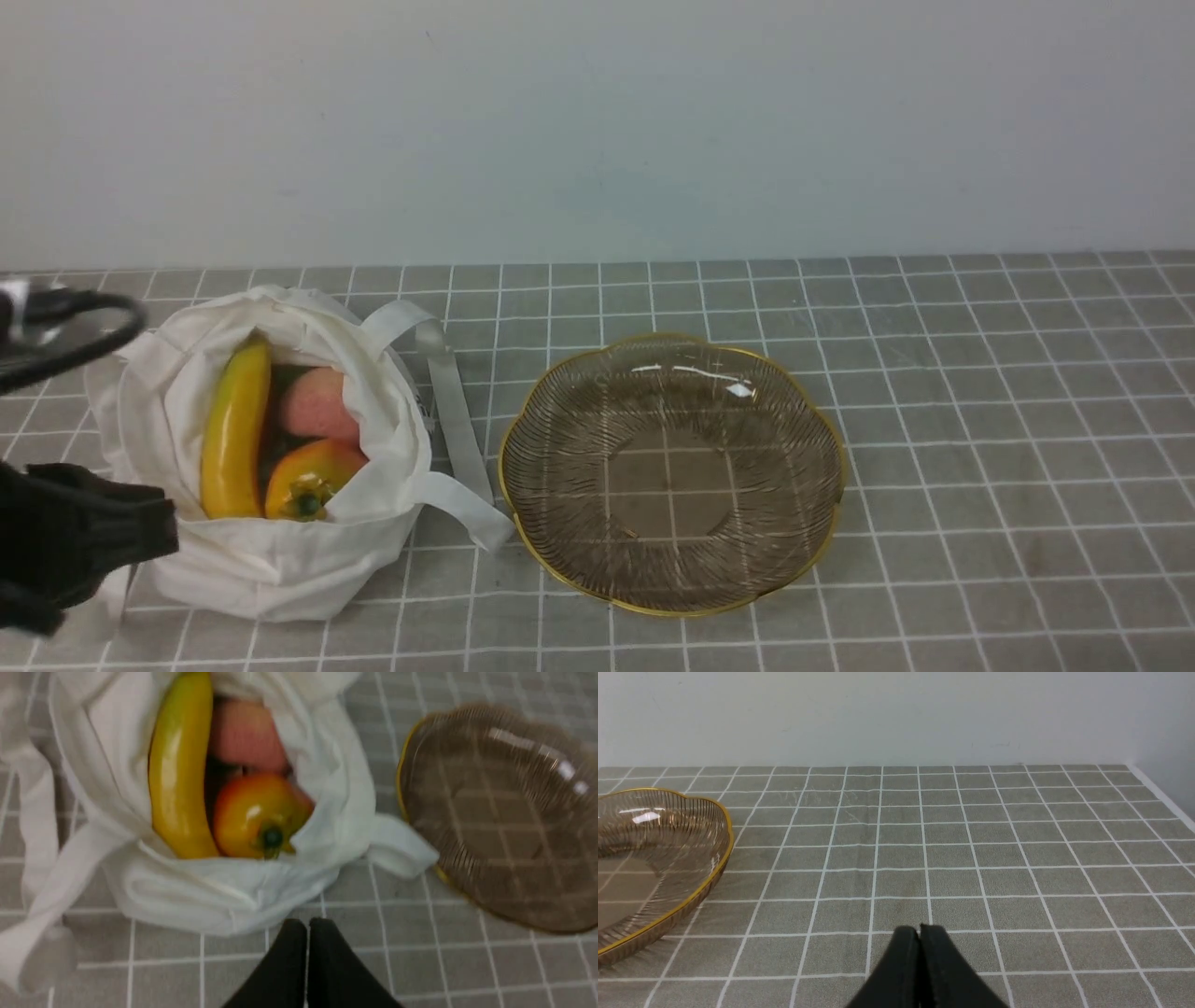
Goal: Take the fruit out of the bag on the grey coffee tablecloth and place them on the plate.
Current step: 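Reach into the bag and grasp the red fruit inside it with the left gripper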
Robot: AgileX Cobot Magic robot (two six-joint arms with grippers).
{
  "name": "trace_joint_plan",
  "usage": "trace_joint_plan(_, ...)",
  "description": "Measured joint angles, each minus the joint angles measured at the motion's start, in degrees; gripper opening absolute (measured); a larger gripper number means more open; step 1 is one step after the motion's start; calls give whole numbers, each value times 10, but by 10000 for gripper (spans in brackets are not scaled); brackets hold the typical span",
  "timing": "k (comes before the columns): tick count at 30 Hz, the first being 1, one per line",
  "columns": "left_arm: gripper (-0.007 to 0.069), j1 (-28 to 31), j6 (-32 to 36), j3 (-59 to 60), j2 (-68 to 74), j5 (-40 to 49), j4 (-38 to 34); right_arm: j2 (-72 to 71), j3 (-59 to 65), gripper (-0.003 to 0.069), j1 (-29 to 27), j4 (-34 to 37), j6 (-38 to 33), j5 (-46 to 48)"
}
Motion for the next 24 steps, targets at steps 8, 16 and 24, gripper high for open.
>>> trace_joint_plan(8, 21, 0, 57, -103, 188, 7, 13, 0, 0, -18, 0, 0, 0, 0)
trace_joint_plan(16, 225, 0, 65, -174, 327, -19, 18, 0, 0, -18, 0, 0, 0, 0)
trace_joint_plan(24, 505, 0, 67, -224, 440, -28, 19, 0, 0, -18, 0, 0, 0, 0)
